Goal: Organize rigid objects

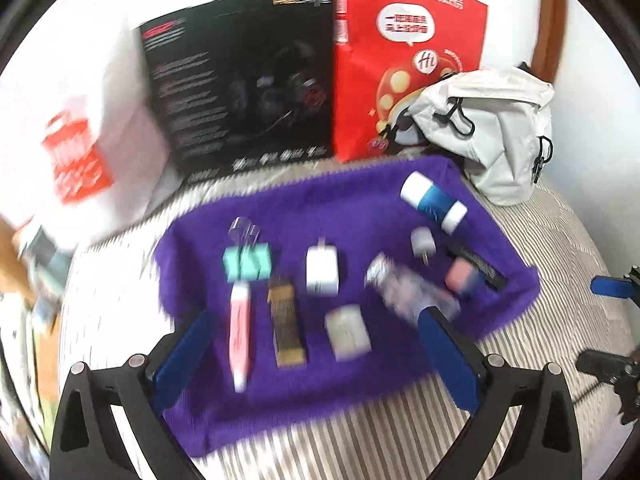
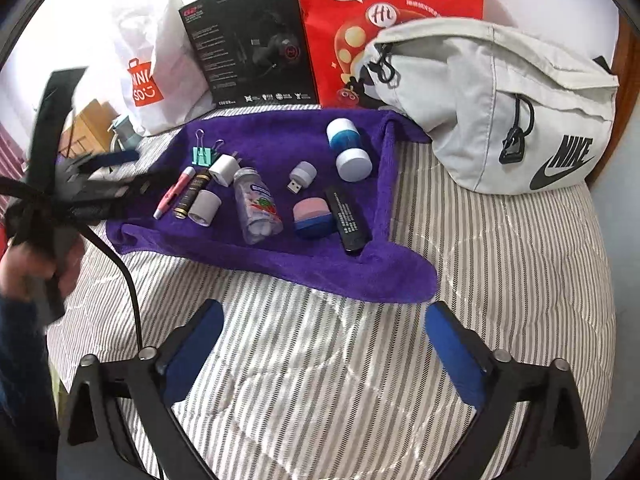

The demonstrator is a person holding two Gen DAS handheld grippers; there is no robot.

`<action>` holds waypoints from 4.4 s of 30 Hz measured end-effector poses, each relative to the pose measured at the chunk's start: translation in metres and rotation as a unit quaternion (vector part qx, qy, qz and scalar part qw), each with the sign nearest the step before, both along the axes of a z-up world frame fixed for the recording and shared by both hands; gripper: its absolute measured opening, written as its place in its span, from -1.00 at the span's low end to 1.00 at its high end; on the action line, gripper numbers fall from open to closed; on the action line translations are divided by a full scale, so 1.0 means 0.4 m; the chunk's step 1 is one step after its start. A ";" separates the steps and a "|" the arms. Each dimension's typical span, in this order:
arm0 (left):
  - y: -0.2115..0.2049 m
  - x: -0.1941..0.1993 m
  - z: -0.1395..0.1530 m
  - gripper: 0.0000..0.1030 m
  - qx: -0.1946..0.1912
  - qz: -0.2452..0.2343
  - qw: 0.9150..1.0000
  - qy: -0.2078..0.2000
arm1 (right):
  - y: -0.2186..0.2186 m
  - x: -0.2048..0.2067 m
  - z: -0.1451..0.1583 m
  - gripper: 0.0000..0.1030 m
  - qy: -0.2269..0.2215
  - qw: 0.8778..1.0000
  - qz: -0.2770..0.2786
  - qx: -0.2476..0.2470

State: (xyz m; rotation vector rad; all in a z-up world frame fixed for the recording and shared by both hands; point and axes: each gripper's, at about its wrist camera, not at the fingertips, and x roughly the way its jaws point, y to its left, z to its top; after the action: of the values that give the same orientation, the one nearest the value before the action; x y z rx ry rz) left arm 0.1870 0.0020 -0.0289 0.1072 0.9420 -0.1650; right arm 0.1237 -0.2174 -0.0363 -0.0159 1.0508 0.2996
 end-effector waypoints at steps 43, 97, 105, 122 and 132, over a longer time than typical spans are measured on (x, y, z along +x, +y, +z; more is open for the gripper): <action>0.012 -0.389 0.087 1.00 0.010 0.121 0.993 0.008 | 0.028 -0.189 0.101 1.00 -0.037 0.994 -0.087 -0.059; -0.017 -0.382 0.089 1.00 0.039 0.115 0.993 0.014 | 0.014 -0.209 0.094 1.00 -0.042 0.995 -0.075 -0.060; -0.008 -0.382 0.095 1.00 0.036 0.117 0.992 0.011 | 0.019 -0.208 0.093 1.00 -0.041 0.995 -0.071 -0.062; -0.007 -0.386 0.097 1.00 0.038 0.120 0.992 0.012 | 0.020 -0.214 0.099 1.00 -0.046 0.995 -0.067 -0.061; -0.004 -0.386 0.099 1.00 0.038 0.123 0.992 0.013 | 0.024 -0.215 0.096 1.00 -0.046 0.995 -0.063 -0.062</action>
State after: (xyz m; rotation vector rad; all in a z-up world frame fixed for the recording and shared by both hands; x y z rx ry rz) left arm 0.0327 0.0003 0.0107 0.0579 0.9801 0.0985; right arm 0.0378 -0.2080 0.0019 -0.0742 0.9732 0.1166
